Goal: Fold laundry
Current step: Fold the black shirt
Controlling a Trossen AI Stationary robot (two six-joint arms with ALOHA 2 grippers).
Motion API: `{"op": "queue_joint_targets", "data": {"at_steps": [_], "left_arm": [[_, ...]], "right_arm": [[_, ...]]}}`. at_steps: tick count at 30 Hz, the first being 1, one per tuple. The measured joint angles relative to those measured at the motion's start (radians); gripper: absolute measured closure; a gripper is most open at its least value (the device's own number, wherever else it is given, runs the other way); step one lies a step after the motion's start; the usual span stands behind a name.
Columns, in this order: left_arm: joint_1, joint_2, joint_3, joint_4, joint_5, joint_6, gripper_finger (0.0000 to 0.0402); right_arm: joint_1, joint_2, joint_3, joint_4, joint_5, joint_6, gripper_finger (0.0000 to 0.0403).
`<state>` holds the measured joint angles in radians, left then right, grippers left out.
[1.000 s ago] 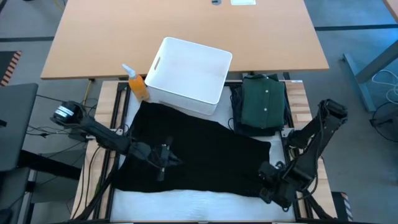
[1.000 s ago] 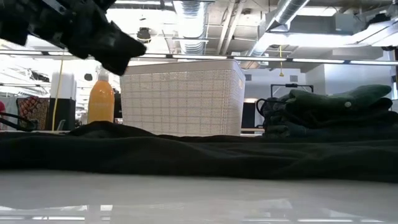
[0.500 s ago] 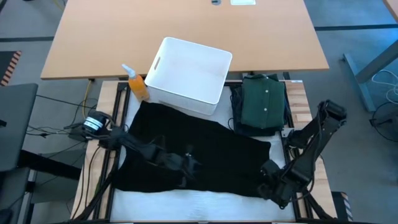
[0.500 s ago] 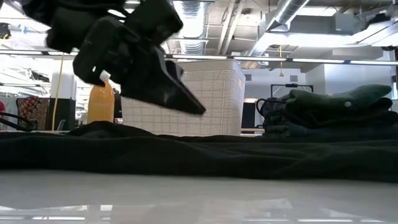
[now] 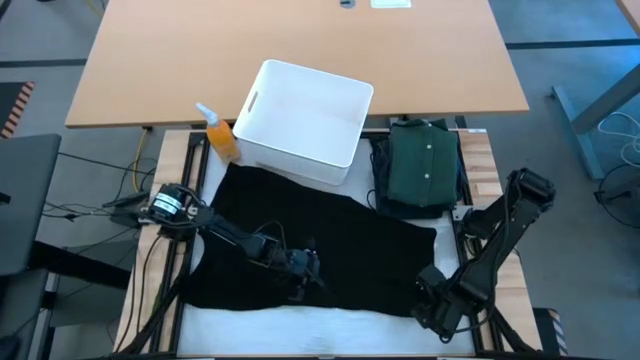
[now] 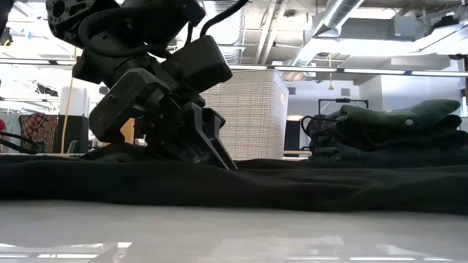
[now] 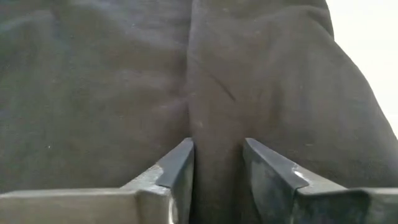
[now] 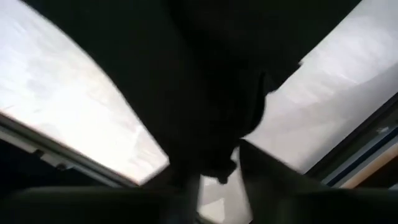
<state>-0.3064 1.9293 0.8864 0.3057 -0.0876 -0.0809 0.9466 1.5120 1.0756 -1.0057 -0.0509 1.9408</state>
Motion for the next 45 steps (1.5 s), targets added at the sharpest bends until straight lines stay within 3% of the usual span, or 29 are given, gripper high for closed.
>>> {"op": "queue_joint_targets", "data": {"at_steps": [2, 4, 7, 13, 21, 32, 37, 42, 45], "left_arm": [[0.002, 0.0, 0.0, -0.016, -0.003, 0.0, 0.0302], [0.003, -0.003, 0.0, -0.023, 0.0, 0.0, 0.034], [0.004, -0.016, 0.0, -0.043, 0.002, 0.009, 0.039], [0.004, -0.13, -0.004, -0.187, -0.025, 0.049, 0.0399], [0.002, -0.309, -0.003, -0.341, -0.052, 0.086, 0.0401], [0.006, -0.341, -0.003, -0.526, -0.104, -0.005, 0.0401], [0.008, -0.322, -0.004, -0.533, -0.101, -0.03, 0.0401], [0.012, -0.322, -0.003, -0.534, -0.077, -0.045, 0.0401], [0.013, -0.322, -0.004, -0.534, -0.074, -0.047, 0.0401]], "right_arm": [[0.002, 0.0, 0.0, 0.0, 0.001, -0.001, 0.0352], [0.008, -0.004, 0.0, 0.015, 0.015, -0.003, 0.0384], [0.032, -0.022, 0.002, 0.021, 0.073, 0.042, 0.038], [0.122, -0.068, 0.04, -0.125, 0.326, 0.254, 0.0389], [0.065, -0.068, 0.029, -0.128, 0.503, 0.232, 0.0384], [-0.07, -0.067, -0.152, -0.149, 0.528, 0.182, 0.0374], [-0.129, -0.066, -0.218, -0.075, 0.514, 0.087, 0.0334], [-0.179, -0.068, -0.206, -0.065, 0.367, -0.084, 0.0279], [-0.167, -0.079, -0.162, -0.041, 0.341, -0.14, 0.0248]]}}
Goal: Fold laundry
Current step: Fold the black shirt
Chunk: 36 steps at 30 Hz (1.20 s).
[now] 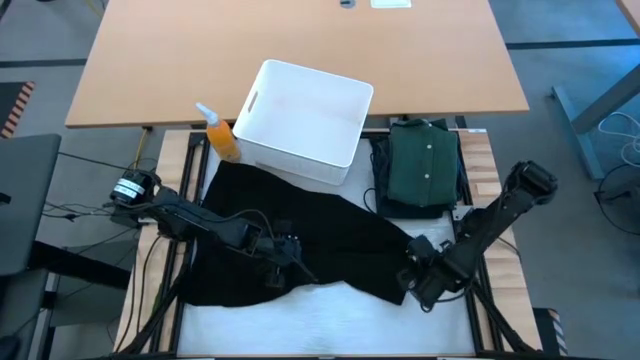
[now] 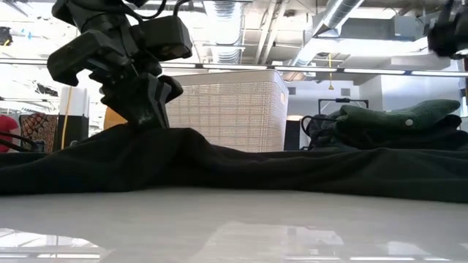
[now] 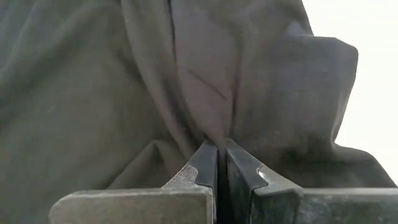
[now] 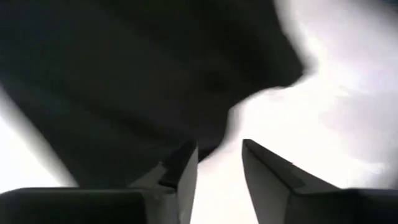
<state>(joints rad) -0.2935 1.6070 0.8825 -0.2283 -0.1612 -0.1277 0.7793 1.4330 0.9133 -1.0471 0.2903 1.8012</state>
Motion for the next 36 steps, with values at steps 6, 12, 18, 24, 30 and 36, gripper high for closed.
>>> {"op": "queue_joint_targets", "data": {"at_steps": [6, 12, 18, 24, 30, 36], "left_arm": [[0.0, 0.0, 0.0, 0.011, 0.0, -0.016, 0.0401], [0.003, 0.037, 0.0, 0.122, 0.049, 0.003, 0.0401], [0.004, 0.075, 0.003, 0.152, 0.058, -0.041, 0.0388], [0.001, 0.077, 0.002, 0.239, 0.066, -0.027, 0.034], [0.0, 0.075, 0.002, 0.348, 0.097, 0.043, 0.0298], [0.056, 0.026, 0.003, 0.105, -0.092, 0.017, 0.0284]], "right_arm": [[0.083, 0.057, 0.006, 0.381, 0.142, -0.108, 0.022], [0.077, 0.276, -0.003, 0.492, 0.137, -0.11, 0.0237], [0.107, 0.326, 0.044, 0.512, -0.212, -0.19, 0.0258], [0.179, 0.227, 0.096, 0.475, -0.427, -0.184, 0.0272], [0.219, 0.109, 0.123, 0.343, -0.432, -0.131, 0.0277], [0.228, 0.032, 0.13, 0.041, -0.212, -0.009, 0.0277]]}}
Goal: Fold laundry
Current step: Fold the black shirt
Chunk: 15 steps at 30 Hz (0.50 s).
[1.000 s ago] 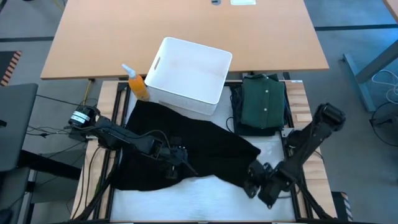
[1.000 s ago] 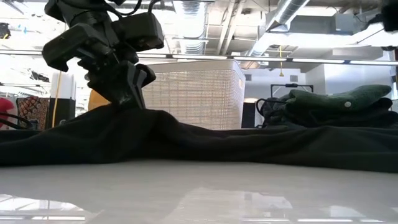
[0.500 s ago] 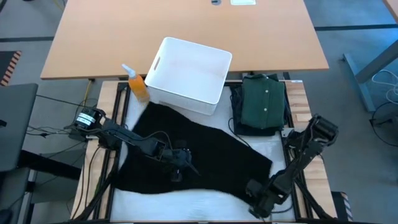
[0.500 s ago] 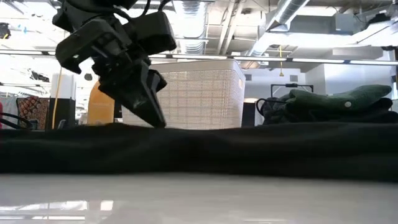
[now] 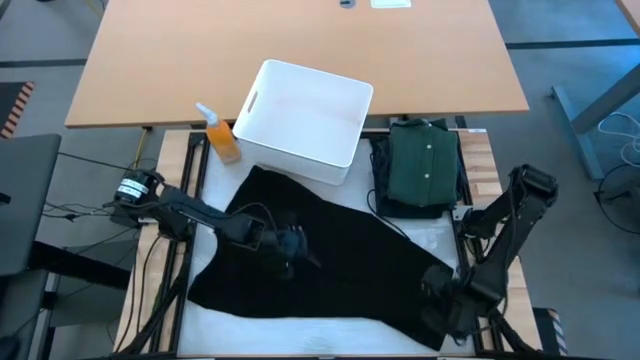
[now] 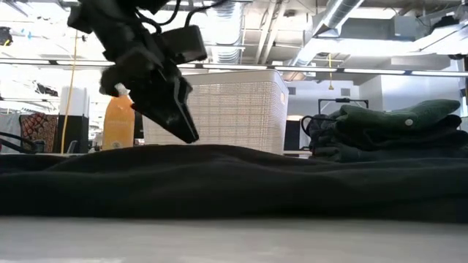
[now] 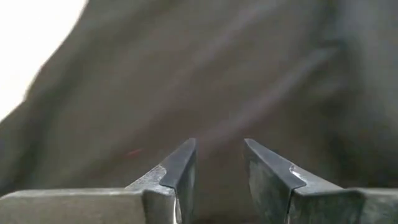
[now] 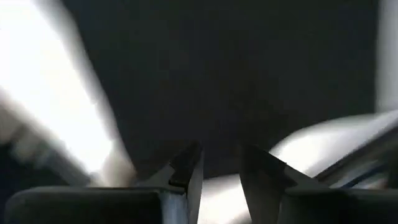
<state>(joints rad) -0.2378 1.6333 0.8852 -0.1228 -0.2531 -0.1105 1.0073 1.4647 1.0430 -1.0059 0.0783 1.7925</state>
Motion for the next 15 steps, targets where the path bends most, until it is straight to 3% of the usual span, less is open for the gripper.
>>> {"op": "queue_joint_targets", "data": {"at_steps": [4, 15], "left_arm": [[0.07, -0.057, 0.0, -0.106, -0.12, -0.049, 0.0284], [0.371, -0.097, 0.0, -0.411, -0.248, -0.178, 0.026]], "right_arm": [[-0.043, -0.005, 0.003, -0.139, 0.181, 0.034, 0.0272], [-0.222, -0.052, -0.162, -0.12, 0.19, -0.146, 0.0215]]}}
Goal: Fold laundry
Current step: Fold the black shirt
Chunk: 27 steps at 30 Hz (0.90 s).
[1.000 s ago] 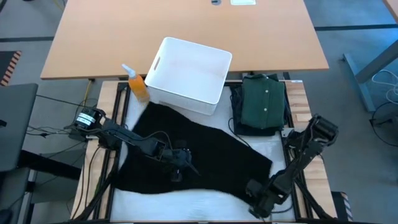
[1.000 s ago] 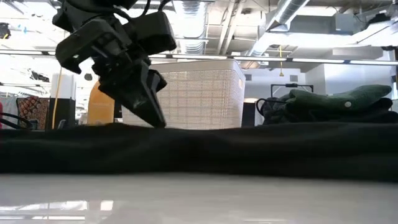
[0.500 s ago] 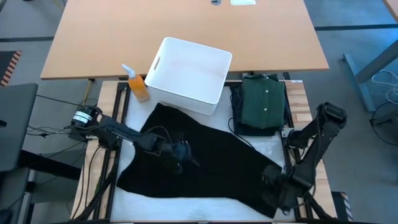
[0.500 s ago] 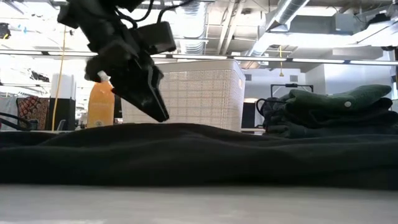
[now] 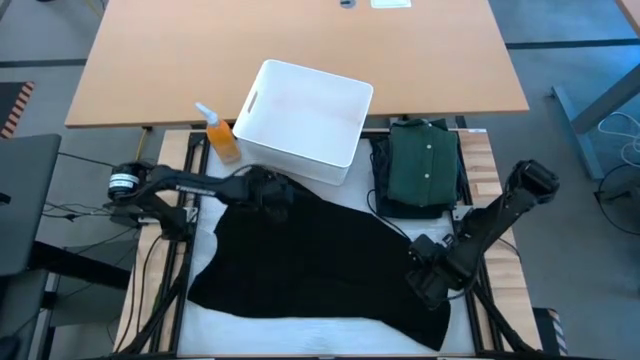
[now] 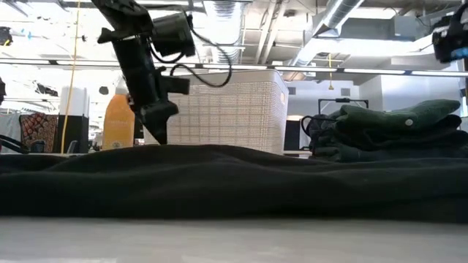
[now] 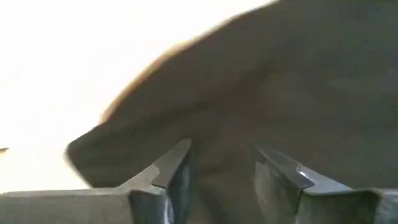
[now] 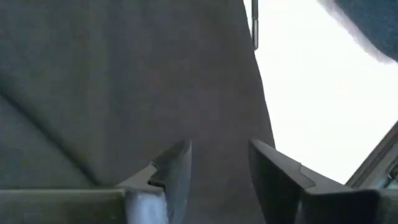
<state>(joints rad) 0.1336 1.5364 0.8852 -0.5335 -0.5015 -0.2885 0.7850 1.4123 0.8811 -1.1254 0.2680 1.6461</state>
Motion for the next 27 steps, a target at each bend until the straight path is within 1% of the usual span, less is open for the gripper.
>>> {"op": "queue_joint_targets", "data": {"at_steps": [3, 5, 10, 13, 17, 19, 21, 23, 25, 27], "left_arm": [[0.078, -0.005, 0.0, -0.079, -0.109, -0.108, 0.0237], [0.124, -0.009, -0.001, -0.124, -0.124, -0.149, 0.0219], [0.203, -0.009, -0.044, -0.081, -0.096, -0.116, 0.0174], [0.251, -0.009, -0.083, -0.051, -0.093, -0.117, 0.0151], [0.3, -0.008, -0.147, 0.087, -0.011, -0.077, 0.0131], [0.334, -0.008, -0.184, 0.164, 0.067, -0.038, 0.013], [0.371, -0.013, -0.215, 0.244, 0.169, -0.005, 0.0132], [0.398, -0.011, -0.238, 0.277, 0.243, 0.018, 0.0144], [0.414, -0.013, -0.253, 0.28, 0.275, 0.033, 0.0169], [0.418, -0.014, -0.268, 0.276, 0.285, 0.051, 0.021]], "right_arm": [[-0.012, -0.033, -0.059, 0.065, 0.001, -0.022, 0.0198], [-0.013, -0.059, -0.095, 0.12, 0.002, -0.026, 0.0191], [0.001, -0.11, -0.184, 0.244, 0.002, -0.032, 0.0181], [0.012, -0.132, -0.22, 0.271, 0.001, -0.032, 0.0181], [0.02, -0.154, -0.245, 0.28, 0.001, -0.032, 0.0181], [0.019, -0.162, -0.255, 0.276, 0.001, -0.032, 0.0181], [0.019, -0.174, -0.262, 0.27, 0.0, -0.031, 0.0181], [0.019, -0.182, -0.267, 0.246, 0.0, -0.011, 0.0181], [0.019, -0.188, -0.267, 0.191, -0.001, 0.031, 0.0182], [0.019, -0.19, -0.267, 0.125, 0.004, 0.089, 0.0183]]}}
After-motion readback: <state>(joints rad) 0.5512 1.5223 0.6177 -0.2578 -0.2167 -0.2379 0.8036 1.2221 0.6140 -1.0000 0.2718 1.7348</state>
